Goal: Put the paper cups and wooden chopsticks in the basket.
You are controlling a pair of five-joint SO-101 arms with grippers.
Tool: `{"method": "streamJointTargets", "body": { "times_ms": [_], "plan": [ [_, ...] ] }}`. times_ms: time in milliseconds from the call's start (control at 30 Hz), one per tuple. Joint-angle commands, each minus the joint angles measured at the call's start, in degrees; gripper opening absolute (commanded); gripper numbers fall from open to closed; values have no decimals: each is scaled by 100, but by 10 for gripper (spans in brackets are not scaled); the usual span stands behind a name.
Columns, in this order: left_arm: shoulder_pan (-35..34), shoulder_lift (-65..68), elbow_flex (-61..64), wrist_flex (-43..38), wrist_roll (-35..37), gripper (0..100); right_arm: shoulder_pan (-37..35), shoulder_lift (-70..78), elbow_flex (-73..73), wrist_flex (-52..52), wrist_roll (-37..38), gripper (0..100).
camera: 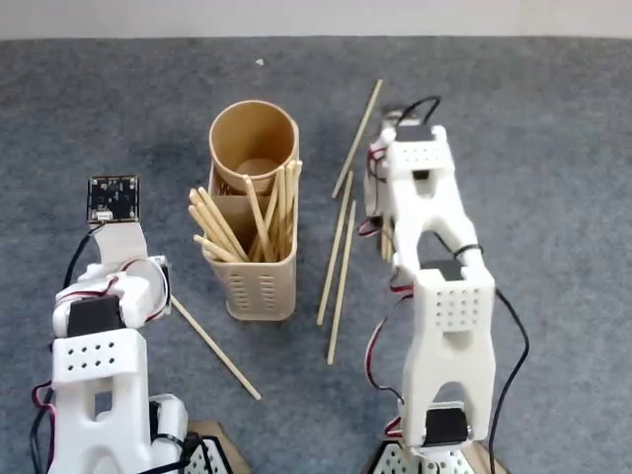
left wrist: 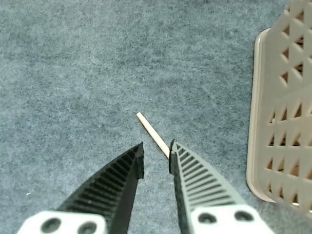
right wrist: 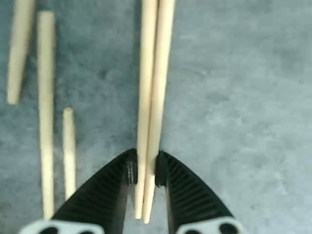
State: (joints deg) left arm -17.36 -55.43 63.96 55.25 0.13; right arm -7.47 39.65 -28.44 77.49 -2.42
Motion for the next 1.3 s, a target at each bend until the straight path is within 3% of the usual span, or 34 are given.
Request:
{"method": "streamJointTargets", "body": {
  "times_ms": [0, 200, 367, 733, 967, 1133, 1267],
  "plan": [
    [92, -84, -31, -88, -44, 123, 171, -1886, -22, 84, -158, 6],
    [92, -84, -31, -97, -44, 123, -4, -4251, 347, 48, -158, 6],
    [92, -84, -31, -97, -44, 123, -840, -6035, 1209, -189, -158, 6],
    [92, -84, -22, -97, -44, 123, -2659, -9297, 5059, -4145, -158, 6],
    [92, -84, -22, -97, -44, 123, -3468, -9991, 7055, -5305, -158, 6],
    [92, -84, -22, -97, -44, 123, -3354, -10026, 8391, -6510, -141, 9],
    [92, -84, -22, -97, -44, 123, -3143, -10035, 8778, -6615, -132, 40]
  ]
}}
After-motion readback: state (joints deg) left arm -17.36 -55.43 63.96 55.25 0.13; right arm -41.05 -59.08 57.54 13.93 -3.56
